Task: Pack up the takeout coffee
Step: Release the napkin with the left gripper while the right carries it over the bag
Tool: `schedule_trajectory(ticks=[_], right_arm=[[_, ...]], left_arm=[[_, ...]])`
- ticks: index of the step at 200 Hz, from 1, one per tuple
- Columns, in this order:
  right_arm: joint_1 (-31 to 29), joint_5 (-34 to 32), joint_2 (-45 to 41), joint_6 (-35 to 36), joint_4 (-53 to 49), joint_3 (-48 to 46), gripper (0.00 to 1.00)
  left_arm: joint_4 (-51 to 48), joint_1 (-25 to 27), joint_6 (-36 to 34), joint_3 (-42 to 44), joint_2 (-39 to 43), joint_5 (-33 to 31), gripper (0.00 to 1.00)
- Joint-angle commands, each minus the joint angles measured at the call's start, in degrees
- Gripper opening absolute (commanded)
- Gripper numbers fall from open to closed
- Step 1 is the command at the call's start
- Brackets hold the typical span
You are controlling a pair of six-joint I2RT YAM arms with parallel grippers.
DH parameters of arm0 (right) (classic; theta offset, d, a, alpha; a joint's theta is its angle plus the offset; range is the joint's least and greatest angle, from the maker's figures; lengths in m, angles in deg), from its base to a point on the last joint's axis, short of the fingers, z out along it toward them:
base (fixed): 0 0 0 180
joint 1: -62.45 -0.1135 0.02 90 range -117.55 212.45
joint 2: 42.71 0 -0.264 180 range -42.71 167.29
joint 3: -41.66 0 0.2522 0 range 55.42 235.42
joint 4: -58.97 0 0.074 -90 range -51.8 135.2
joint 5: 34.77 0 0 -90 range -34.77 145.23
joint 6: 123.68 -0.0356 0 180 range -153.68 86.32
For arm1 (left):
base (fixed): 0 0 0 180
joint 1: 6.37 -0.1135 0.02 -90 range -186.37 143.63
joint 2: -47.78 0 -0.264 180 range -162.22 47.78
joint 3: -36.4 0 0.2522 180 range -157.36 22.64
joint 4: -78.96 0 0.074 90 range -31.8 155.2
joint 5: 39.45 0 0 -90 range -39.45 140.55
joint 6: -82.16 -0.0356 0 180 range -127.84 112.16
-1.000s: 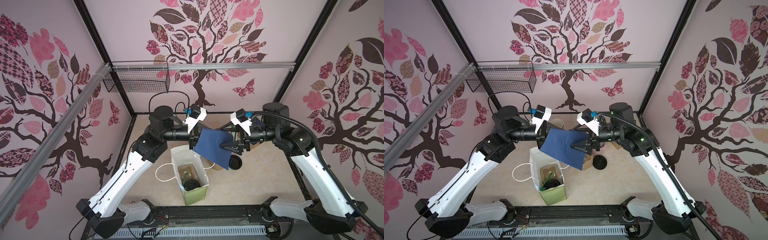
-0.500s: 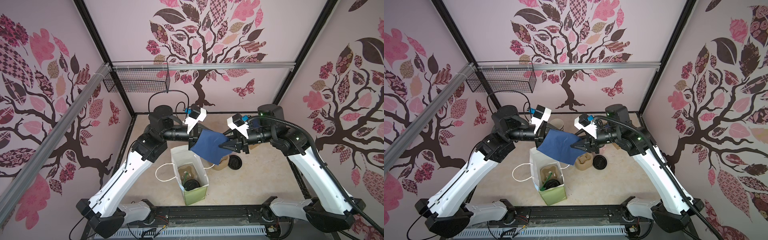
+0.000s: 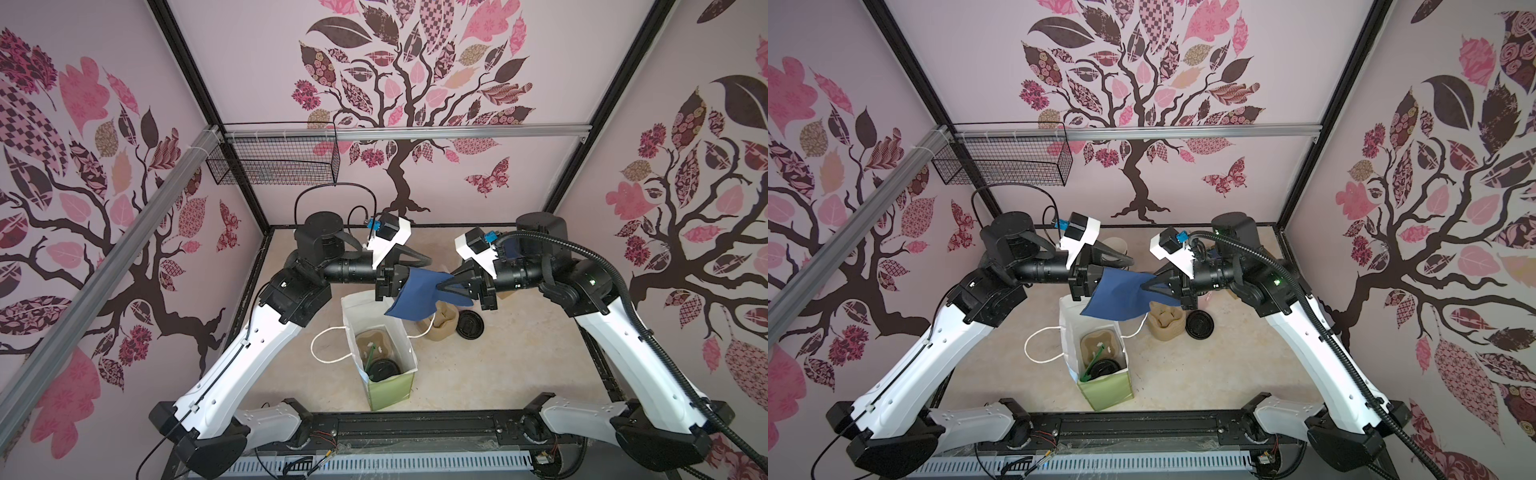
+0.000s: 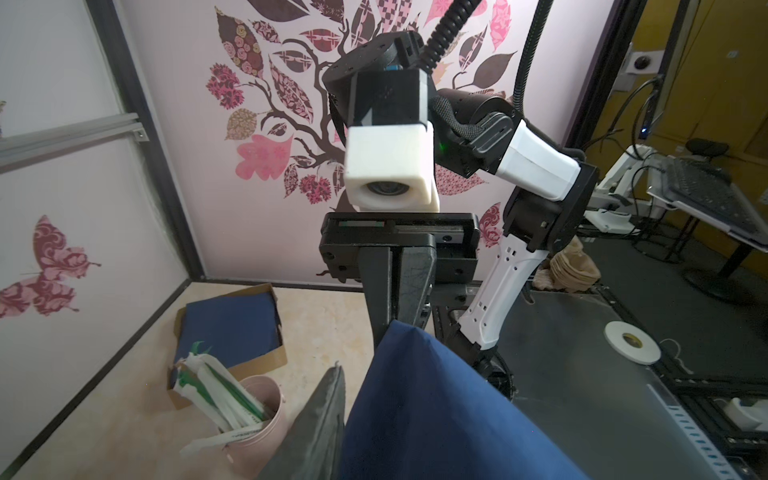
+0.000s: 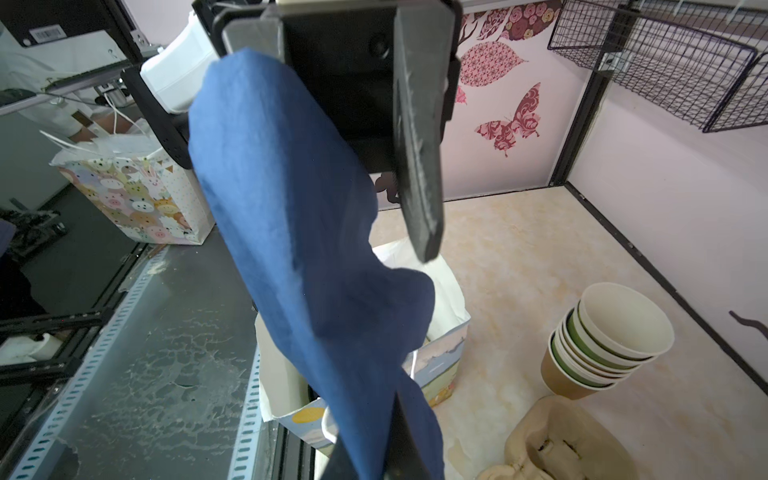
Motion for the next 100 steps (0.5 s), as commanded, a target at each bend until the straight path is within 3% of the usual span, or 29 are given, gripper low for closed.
schedule_trajectory(ticks=[1, 29, 40, 48, 56, 83, 100], right_arm=[[-0.3, -0.1, -3.0, -4.5, 4.6, -1.7, 0.0], [-0.3, -2.9, -4.0, -9.5, 6.2, -2.8, 0.0], [-0.3, -6.4, -4.5, -12.5, 5.9, -3.0, 0.0], [-0.3, -9.3, -5.1, -14.3, 4.4, -3.2, 0.0], [-0.3, -11.6, -5.7, -14.3, 1.9, -3.0, 0.0], [-0.3, -20.2, -6.2, -16.7, -5.7, -0.8, 0.0], [-1.0, -24.0, -4.6, -22.2, -7.9, 2.5, 0.0]], left_arm=[[0.9, -0.8, -1.9, 0.3, 3.0, -3.3, 0.5], [-1.0, -1.4, -4.2, 2.4, 6.9, -10.5, 0.63], [-2.2, -1.5, -5.1, 3.8, 9.6, -16.0, 0.67], [-3.1, -1.5, -5.2, 4.7, 12.0, -21.1, 0.78], [-4.2, -1.6, -5.0, 5.4, 14.5, -26.8, 0.8], [-10.6, -1.6, 3.3, 6.8, 21.7, -50.0, 0.83], [-19.1, -1.7, 13.0, 5.5, 23.6, -58.2, 0.83]])
